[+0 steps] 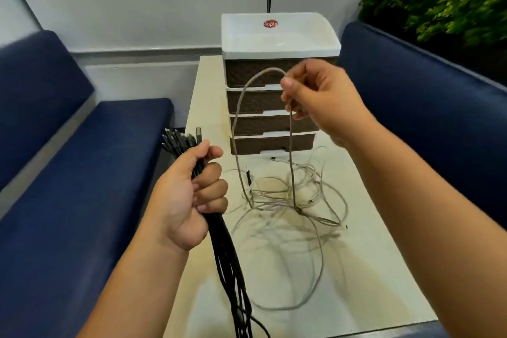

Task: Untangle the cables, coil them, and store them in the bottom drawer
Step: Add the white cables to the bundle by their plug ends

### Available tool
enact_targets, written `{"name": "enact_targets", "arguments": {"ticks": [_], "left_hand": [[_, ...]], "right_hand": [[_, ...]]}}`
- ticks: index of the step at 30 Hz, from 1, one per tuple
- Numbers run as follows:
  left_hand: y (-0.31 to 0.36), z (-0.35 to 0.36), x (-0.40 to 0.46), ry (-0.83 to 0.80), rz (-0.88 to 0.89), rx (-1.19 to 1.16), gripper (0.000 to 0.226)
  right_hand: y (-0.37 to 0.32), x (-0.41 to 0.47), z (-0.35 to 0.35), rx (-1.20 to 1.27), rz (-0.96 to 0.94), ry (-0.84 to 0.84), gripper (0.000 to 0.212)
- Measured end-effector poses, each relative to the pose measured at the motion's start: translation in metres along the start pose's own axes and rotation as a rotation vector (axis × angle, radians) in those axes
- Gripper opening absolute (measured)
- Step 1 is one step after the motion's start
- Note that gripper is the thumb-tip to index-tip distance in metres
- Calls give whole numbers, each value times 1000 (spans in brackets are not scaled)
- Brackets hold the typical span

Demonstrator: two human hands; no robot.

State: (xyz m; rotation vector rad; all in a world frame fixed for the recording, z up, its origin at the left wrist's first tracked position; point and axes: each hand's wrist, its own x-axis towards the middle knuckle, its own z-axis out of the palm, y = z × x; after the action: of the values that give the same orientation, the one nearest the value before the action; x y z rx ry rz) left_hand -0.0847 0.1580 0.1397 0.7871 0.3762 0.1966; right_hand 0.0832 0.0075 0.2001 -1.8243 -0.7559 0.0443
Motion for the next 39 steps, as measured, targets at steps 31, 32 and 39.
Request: {"name": "enact_targets", "arguments": {"ticks": [31,32,39], "left_hand": [[-28,13,27,-15,-303,-26,28],[-30,11,27,0,-309,-24,23],[-45,-6,21,71,-377,70,28]], "right_hand": [[40,-145,2,552,384,-996,10],[53,-149,0,546,402,-975,9],[114,-167,-11,966,559,-153,35]]}}
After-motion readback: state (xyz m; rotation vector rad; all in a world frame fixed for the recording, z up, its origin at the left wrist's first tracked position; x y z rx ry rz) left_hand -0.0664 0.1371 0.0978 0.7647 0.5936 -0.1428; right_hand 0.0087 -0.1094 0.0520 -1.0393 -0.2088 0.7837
